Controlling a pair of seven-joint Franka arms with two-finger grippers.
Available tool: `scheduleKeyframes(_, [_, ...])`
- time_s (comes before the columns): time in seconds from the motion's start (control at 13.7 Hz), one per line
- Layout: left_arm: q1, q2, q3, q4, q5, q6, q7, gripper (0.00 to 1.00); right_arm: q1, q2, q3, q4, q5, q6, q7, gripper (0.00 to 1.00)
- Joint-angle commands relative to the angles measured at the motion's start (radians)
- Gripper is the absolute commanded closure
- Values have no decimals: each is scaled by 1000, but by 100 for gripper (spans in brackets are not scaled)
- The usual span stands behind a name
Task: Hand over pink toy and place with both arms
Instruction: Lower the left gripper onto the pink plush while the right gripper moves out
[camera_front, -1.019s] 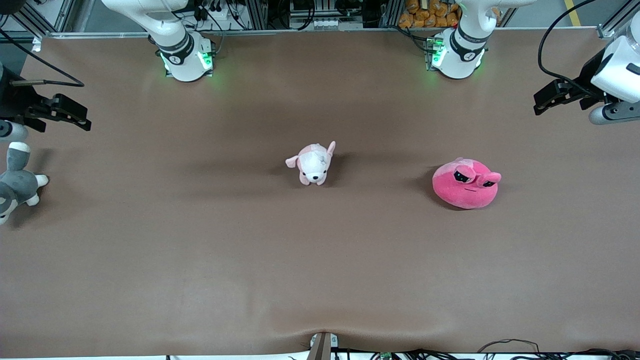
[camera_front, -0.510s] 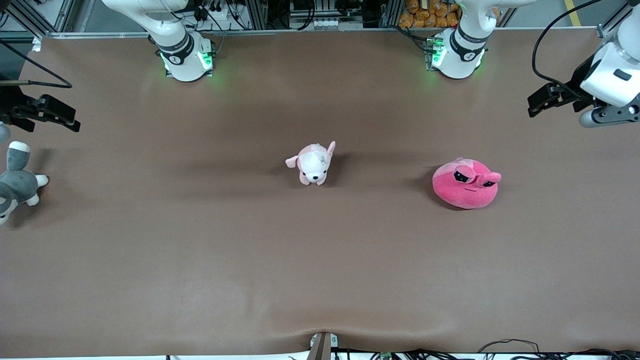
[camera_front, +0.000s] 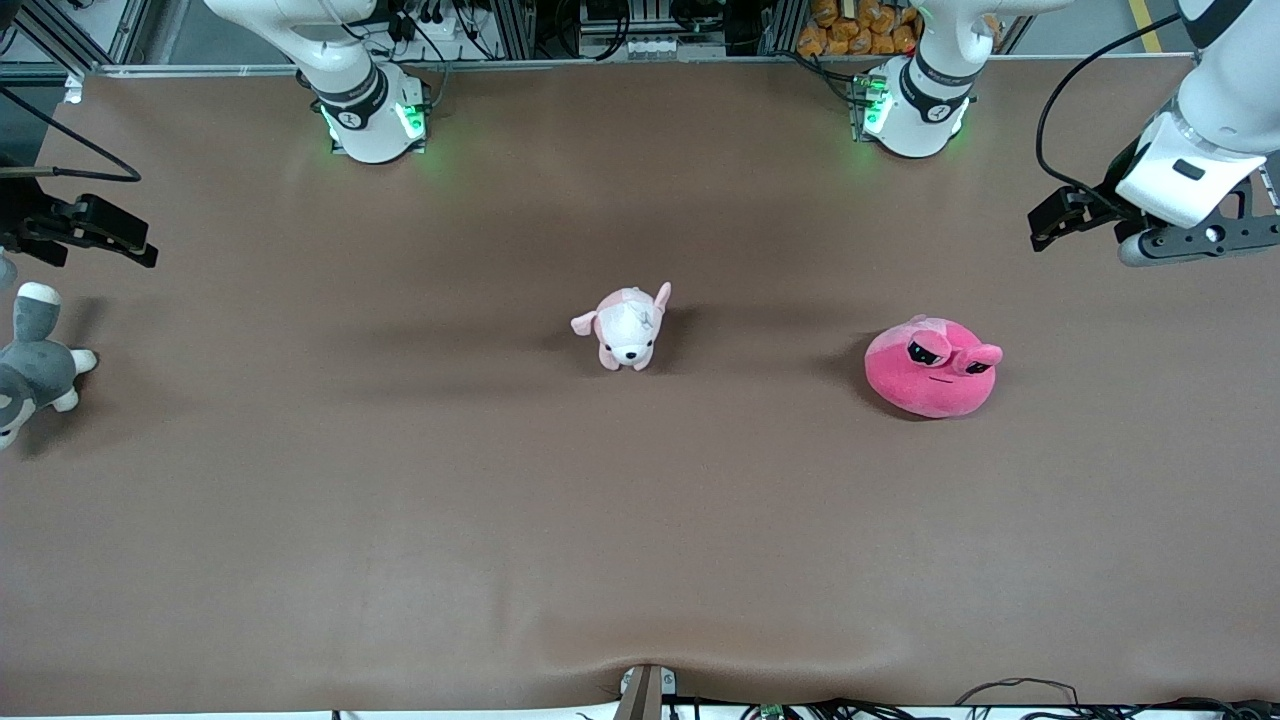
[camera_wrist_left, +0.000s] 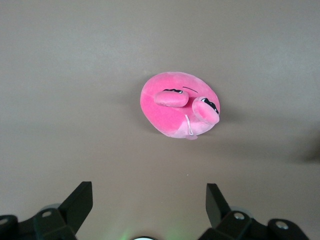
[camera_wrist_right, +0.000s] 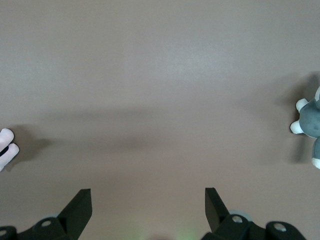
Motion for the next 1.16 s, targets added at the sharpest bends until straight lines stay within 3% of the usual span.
scheduleKeyframes(0.0, [6, -33, -7, -50, 4, 37, -37, 0, -11, 15, 8, 30, -6, -7, -8, 0])
scheduleKeyframes(0.22, [6, -30, -7, -76, 6, 61, -161, 0, -14, 36, 8, 56, -8, 22, -9, 0])
scheduleKeyframes(1.09, [66, -15, -7, -171, 7, 184, -358, 0, -30, 36, 9, 55, 1, 15, -9, 0])
